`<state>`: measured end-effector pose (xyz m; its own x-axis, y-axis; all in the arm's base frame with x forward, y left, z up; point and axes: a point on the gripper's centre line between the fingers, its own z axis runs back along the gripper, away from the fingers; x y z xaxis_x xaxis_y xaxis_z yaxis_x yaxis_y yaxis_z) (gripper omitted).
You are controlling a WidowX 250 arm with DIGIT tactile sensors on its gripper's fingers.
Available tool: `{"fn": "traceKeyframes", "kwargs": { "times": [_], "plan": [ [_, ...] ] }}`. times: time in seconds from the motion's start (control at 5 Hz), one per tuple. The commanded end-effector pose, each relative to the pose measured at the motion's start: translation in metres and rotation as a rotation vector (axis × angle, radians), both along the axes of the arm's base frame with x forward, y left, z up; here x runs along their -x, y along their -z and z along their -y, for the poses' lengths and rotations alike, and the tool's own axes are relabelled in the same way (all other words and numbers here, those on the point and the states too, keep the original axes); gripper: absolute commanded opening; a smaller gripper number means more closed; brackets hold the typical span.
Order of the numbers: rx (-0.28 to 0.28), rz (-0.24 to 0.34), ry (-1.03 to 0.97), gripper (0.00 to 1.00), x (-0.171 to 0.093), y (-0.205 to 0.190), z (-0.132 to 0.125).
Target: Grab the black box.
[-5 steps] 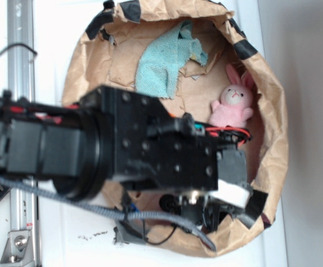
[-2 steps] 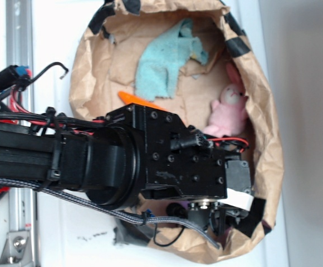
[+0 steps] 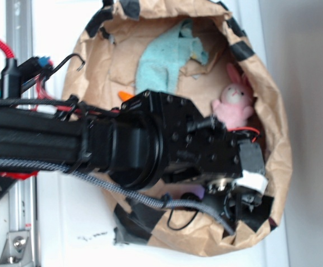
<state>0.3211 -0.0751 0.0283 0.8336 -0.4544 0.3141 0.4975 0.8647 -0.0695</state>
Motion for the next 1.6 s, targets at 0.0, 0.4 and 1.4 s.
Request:
{"fn": "traceKeyframes", "kwargs": {
  "times": [0.0, 0.4, 1.4],
  "plan": [
    [0.093, 0.137, 0.064, 0.00, -0.005, -0.018, 0.006],
    [0.052, 0.097, 0.083, 0.00, 0.020, -0.036, -0.014],
    [-0.130, -0.017, -0.448, 0.00, 0.062, -0.169, -0.061]
  ]
}}
